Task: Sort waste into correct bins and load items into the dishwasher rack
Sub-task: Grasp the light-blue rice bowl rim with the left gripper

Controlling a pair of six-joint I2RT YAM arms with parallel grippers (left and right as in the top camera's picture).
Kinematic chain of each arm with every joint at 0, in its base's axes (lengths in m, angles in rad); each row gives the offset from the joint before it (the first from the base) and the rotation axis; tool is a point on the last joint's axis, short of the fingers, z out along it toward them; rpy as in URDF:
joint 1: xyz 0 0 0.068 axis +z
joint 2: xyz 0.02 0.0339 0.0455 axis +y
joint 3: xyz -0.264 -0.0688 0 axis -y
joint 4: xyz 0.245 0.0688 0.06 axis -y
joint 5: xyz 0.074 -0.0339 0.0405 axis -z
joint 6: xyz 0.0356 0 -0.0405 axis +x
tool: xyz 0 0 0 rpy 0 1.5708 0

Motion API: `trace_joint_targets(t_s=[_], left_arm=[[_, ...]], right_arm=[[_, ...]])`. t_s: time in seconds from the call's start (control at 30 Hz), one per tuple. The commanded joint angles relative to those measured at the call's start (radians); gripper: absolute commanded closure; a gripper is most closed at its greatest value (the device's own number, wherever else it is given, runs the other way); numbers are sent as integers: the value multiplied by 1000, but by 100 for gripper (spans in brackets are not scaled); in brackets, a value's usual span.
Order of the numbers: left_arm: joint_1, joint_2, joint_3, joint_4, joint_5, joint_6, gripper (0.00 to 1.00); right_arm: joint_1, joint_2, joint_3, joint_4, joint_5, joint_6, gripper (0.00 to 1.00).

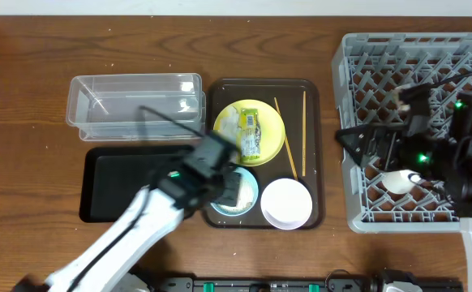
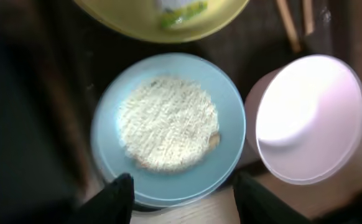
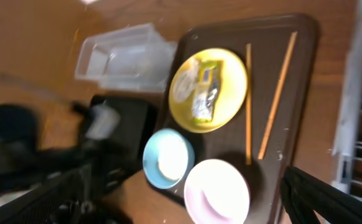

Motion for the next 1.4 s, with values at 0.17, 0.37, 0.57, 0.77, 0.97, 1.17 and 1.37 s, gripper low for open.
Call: trace_joint_targets(t_s=[0.17, 0.37, 0.57, 0.77, 0.97, 1.17, 1.37], left_arm=[[-88, 190, 10, 194, -159, -63, 46], [-88, 279, 10, 272, -151, -112, 49], [-102, 301, 10, 281, -129, -128, 54], [-146, 332, 10, 282, -132, -145, 58], [-153, 280, 37, 234, -169, -146, 60], [-153, 194, 50, 200, -188, -165, 60], [-163, 210, 50, 252, -177, -191, 60]], right_arm=[[94, 3, 5, -19, 66, -24, 2], [100, 3, -19, -20, 81, -24, 1], [99, 3, -67, -16, 89, -23, 1], [99, 3, -87, -20, 88, -23, 1], [99, 3, -88, -23, 89, -24, 1], [99, 3, -88, -15, 89, -24, 1], [99, 3, -88, -13, 89, -24, 1]])
